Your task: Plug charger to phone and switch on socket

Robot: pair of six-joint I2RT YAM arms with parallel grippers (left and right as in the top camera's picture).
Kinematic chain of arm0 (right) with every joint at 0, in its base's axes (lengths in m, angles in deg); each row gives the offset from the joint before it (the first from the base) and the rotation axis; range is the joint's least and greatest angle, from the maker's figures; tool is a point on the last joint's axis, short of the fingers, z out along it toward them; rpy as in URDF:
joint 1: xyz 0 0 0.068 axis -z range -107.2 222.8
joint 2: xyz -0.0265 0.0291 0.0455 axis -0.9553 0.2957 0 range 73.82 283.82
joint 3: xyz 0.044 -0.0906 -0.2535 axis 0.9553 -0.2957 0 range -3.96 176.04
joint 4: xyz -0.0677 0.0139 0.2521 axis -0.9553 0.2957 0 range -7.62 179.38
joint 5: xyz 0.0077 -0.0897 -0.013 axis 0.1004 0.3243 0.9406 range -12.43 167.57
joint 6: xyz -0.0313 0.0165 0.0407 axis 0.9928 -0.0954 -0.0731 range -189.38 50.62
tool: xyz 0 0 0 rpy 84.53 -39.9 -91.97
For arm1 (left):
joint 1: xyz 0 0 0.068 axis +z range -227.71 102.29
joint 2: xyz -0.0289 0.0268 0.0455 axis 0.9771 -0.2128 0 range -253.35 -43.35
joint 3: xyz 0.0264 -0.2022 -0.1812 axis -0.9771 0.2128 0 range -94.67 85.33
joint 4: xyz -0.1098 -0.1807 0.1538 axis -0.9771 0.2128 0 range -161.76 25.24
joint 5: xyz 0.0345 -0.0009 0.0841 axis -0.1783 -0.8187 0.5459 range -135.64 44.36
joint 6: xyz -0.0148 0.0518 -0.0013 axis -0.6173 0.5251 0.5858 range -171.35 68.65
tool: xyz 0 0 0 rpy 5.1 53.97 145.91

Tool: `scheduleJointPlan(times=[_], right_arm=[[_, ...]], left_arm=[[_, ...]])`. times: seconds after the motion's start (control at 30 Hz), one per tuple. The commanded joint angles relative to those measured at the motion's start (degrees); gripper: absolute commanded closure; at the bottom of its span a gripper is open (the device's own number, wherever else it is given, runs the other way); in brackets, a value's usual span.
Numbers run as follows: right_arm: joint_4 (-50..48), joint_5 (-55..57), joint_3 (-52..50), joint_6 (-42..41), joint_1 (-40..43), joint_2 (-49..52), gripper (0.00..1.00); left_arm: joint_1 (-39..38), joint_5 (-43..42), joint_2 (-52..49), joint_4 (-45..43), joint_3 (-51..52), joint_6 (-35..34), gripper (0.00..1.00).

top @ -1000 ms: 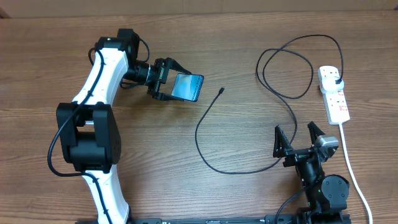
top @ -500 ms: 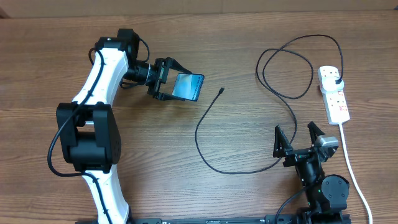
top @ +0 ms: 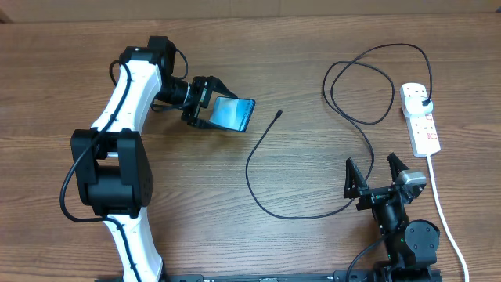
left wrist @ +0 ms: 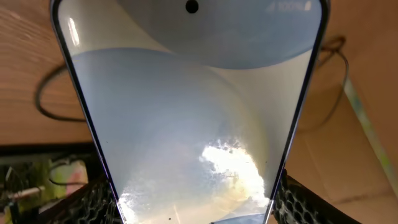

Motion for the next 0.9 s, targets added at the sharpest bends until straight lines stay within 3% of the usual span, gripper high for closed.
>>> scheduleJointPlan(times=[0.0,0.4,0.87], right_arm=[[-0.2,0.7,-0.6,0.1,-0.3,-0.6,0.0],[-0.2,0.7,-0.6,0.1,-0.3,-0.6,0.0],[-0.2,0.7,-0.6,0.1,-0.3,-0.6,0.0]], left_arm=[[-1.1,7.3,0.3,0.2,-2.0,-0.5,0.45],[-4.8,22.3,0.3,0.2,-2.0,-0.3,0.45],[-9.6,26.8,0.3,0.0,-2.0,-0.3,0.45]])
